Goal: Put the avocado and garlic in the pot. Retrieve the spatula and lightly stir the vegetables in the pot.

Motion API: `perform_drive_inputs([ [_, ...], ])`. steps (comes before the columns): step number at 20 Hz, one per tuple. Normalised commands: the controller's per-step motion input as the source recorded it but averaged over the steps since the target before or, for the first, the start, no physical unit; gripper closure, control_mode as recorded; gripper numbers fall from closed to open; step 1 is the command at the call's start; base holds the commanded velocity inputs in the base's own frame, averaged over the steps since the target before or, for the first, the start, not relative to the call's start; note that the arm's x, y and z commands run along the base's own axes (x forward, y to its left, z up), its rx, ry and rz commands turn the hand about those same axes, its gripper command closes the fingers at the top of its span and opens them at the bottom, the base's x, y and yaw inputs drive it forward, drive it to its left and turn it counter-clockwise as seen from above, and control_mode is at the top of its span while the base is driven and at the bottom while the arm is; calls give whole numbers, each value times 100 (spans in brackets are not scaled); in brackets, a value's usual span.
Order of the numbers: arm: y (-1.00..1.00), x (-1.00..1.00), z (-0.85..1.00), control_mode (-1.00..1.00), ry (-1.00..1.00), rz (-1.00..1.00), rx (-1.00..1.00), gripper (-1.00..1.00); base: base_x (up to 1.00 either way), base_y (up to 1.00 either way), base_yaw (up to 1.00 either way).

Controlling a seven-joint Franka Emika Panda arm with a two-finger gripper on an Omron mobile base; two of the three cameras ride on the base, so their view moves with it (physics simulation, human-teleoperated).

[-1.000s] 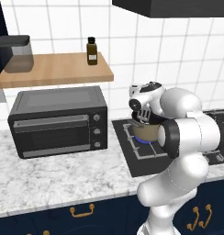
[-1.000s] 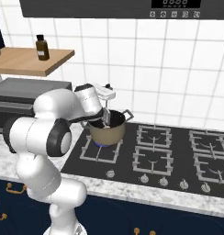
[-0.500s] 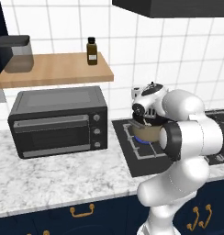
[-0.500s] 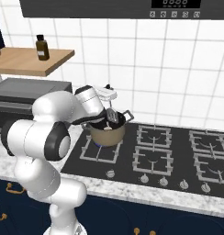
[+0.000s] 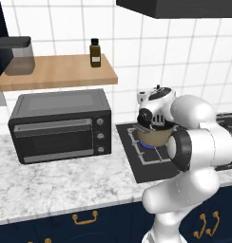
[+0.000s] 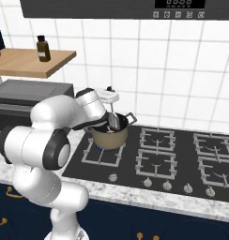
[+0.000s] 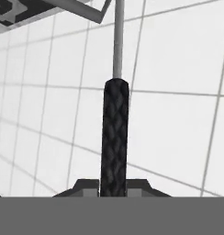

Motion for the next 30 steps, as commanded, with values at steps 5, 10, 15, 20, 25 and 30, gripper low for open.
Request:
perform_drive_inputs([
  [5, 5, 0, 48, -100, 0, 9, 2, 100, 0, 0, 0],
  [10, 28, -13, 7, -100, 7, 12, 5, 100, 0, 0, 0],
  [15, 21, -16, -29, -100, 8, 6, 2, 100, 0, 0, 0],
  [20, 5, 0, -37, -100, 3, 2, 0, 100, 0, 0, 0],
  [25, 0, 5, -48, -100, 2, 0, 0, 100, 0, 0, 0],
  [30, 0, 19, -30, -100, -13, 0, -4, 100, 0, 0, 0],
])
